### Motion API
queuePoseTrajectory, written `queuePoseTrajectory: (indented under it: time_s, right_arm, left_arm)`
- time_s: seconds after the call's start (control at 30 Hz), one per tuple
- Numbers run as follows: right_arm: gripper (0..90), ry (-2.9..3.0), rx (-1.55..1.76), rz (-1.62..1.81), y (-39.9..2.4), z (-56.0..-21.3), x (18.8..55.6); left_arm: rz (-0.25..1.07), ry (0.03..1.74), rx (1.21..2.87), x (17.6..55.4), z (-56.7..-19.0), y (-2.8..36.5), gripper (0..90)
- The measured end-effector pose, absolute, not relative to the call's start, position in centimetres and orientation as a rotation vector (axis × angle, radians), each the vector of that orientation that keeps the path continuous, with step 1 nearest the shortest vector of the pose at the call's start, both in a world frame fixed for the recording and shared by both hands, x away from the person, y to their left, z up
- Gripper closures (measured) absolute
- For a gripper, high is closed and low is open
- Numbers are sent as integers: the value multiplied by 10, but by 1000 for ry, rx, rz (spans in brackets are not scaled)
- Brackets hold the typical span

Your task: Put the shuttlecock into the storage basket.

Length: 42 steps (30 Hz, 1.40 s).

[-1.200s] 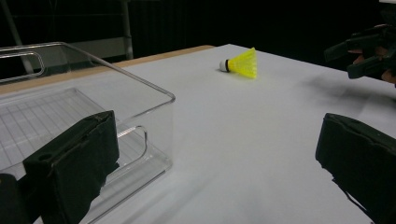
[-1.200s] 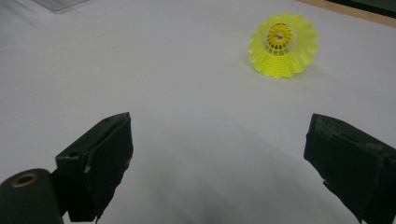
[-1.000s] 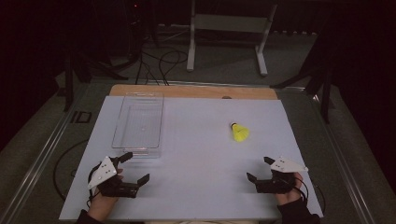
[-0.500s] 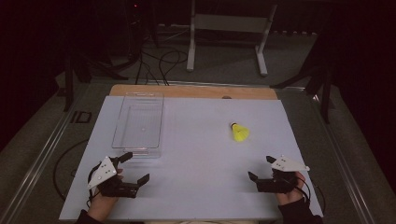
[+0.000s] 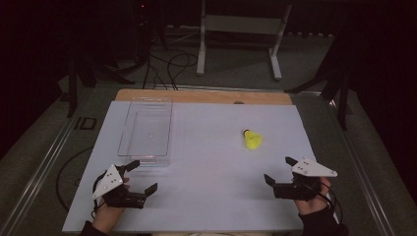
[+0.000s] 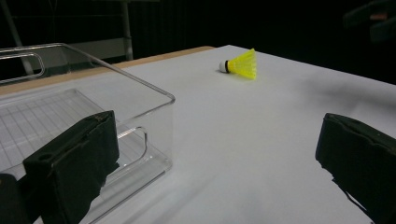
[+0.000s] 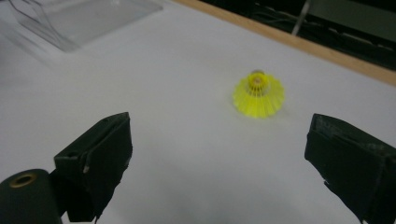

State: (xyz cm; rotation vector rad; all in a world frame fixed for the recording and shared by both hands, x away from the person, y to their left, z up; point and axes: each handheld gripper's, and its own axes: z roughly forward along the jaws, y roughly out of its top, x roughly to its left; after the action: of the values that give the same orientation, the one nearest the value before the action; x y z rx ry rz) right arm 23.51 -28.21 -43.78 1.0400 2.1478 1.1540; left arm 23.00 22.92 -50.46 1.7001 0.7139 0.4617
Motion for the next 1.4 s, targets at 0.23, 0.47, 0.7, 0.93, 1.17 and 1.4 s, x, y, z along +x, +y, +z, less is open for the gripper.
queuePoseTrajectory:
  time_s: [0.23,0.47,0.7,0.93,1.17,1.4]
  right_arm:
    - [74,2105,963,1134,-278,-406,244]
    - [73,2089,934,1115,-274,-394,255]
    - [75,2073,935,1075,-275,-391,277]
    - [79,2089,949,1038,-271,-397,299]
    - [88,2124,974,1013,-268,-409,317]
    - [113,2166,996,958,-263,-427,336]
  left_arm:
    - [460,712,1705,230,-505,229,1]
    - [458,713,1704,230,-505,229,1]
    - [456,713,1708,230,-505,229,1]
    - [448,714,1704,230,-505,229,1]
    - [445,713,1706,231,-505,229,1]
    - [443,712,1699,231,-505,230,1]
